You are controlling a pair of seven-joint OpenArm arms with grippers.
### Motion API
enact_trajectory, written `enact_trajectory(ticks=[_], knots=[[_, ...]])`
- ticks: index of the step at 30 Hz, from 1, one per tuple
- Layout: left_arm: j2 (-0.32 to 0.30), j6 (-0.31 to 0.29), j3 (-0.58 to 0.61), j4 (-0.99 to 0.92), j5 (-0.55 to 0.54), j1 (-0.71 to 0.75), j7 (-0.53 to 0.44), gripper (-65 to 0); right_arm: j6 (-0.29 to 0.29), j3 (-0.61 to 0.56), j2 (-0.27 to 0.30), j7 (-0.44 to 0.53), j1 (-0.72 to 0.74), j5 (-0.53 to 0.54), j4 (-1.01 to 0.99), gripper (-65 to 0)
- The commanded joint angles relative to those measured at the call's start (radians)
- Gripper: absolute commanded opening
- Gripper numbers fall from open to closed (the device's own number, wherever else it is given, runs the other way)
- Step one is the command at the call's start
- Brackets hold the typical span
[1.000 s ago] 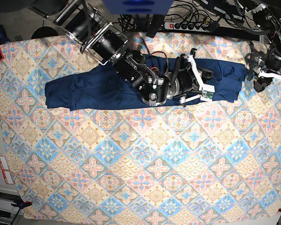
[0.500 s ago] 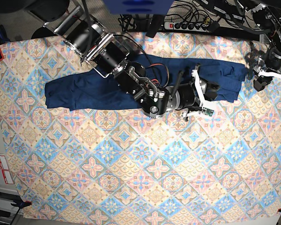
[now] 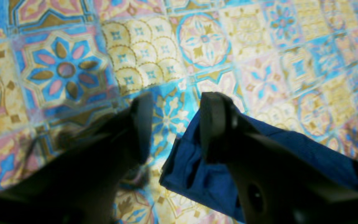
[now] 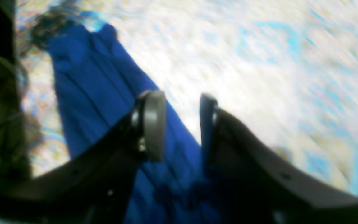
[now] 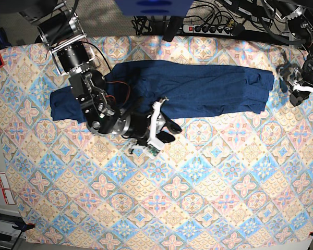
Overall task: Fold the T-shirt properly
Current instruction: 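Sweep the right gripper across the shirt to flatten the sleeve, then release the shirt end with the left gripper and regrasp it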
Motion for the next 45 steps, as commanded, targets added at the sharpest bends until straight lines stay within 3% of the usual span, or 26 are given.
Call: enact_trajectory(ticks=[1, 4, 14, 19, 23, 40, 45], knots=[[-0.031, -0.006, 0.025, -0.006, 0.018, -0.023, 0.010, -39.8, 0.002, 0.030, 0.017, 0.028, 0.013, 0.014, 0.033, -46.9], [-0.072, -0.006, 0.102, -0.097, 0.028, -0.069, 0.089, -39.8, 0.002, 0.100, 0.043, 0.028, -0.037, 0.014, 0.071, -46.9], [-0.085, -0.006, 0.236, -0.132, 0.036, -0.094, 0.189, -39.5, 0.002, 0.182, 0.103, 0.028, -0.117, 0.014, 0.157, -46.9], [-0.106, -0.006, 0.312, -0.134, 0.036, -0.089, 0.189, -30.1, 0.002, 0.182, 0.103, 0.028, -0.117, 0.014, 0.163, -46.9], [-0.108, -0.006, 0.312, -0.134, 0.047, -0.083, 0.189, -23.9, 0.002, 0.182, 0.103, 0.028, -0.114, 0.014, 0.163, -46.9], [-0.123, -0.006, 0.272, -0.134, 0.163, -0.068, 0.177, -23.9, 0.002, 0.183, 0.103, 0.028, -0.111, 0.016, 0.165, -46.9], [-0.120, -0.006, 0.271, -0.152, 0.200, -0.065, 0.120, -23.9, 0.002, 0.183, 0.103, 0.028, -0.113, 0.017, 0.186, -46.9]])
